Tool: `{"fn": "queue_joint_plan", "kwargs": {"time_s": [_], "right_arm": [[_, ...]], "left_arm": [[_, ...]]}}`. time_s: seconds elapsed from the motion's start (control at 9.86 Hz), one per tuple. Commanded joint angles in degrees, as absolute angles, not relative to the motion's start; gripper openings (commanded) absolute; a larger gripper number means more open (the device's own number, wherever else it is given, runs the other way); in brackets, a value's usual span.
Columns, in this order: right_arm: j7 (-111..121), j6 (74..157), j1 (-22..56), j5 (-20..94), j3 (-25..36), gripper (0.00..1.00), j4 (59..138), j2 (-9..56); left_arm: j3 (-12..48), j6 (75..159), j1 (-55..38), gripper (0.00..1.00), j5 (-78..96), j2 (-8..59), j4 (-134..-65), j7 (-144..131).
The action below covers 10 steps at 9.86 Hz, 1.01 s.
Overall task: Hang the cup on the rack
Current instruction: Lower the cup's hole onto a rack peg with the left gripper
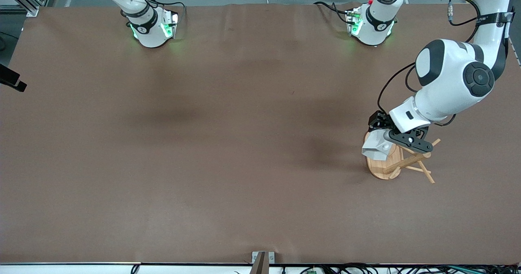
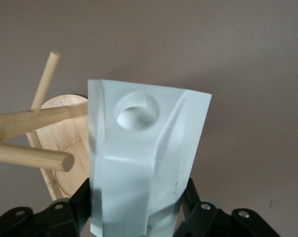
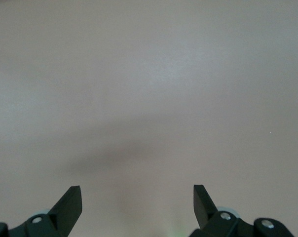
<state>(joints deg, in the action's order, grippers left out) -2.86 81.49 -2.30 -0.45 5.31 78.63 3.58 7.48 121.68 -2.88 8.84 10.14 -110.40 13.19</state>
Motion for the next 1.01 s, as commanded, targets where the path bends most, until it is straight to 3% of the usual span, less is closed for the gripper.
{"fn": "queue_joint_plan", "kwargs": {"time_s": [0.0, 0.71, 0.81, 0.91], "right_arm": [[-4.0, 81.1, -2.1, -0.9, 5.2, 1.00, 78.7, 3.1], [-4.0, 81.6, -2.2, -0.9, 5.2, 1.00, 78.7, 3.2], [-4.0, 81.5, -2.2, -0.9, 5.2, 1.00, 78.7, 3.1], [-4.0, 81.2, -2.2, -0.9, 5.2, 1.00, 78.7, 3.1]], "left_arm": [[5.9, 122.9, -2.8, 0.01, 10.0, 10.7, -112.4, 14.7], [3.9, 124.1, -2.8, 0.04, 10.0, 12.3, -112.3, 14.8], [3.8, 124.1, -2.8, 0.07, 10.0, 12.3, -112.3, 14.8], [3.7, 124.1, -2.8, 0.19, 10.1, 12.6, -112.2, 14.8]]}}
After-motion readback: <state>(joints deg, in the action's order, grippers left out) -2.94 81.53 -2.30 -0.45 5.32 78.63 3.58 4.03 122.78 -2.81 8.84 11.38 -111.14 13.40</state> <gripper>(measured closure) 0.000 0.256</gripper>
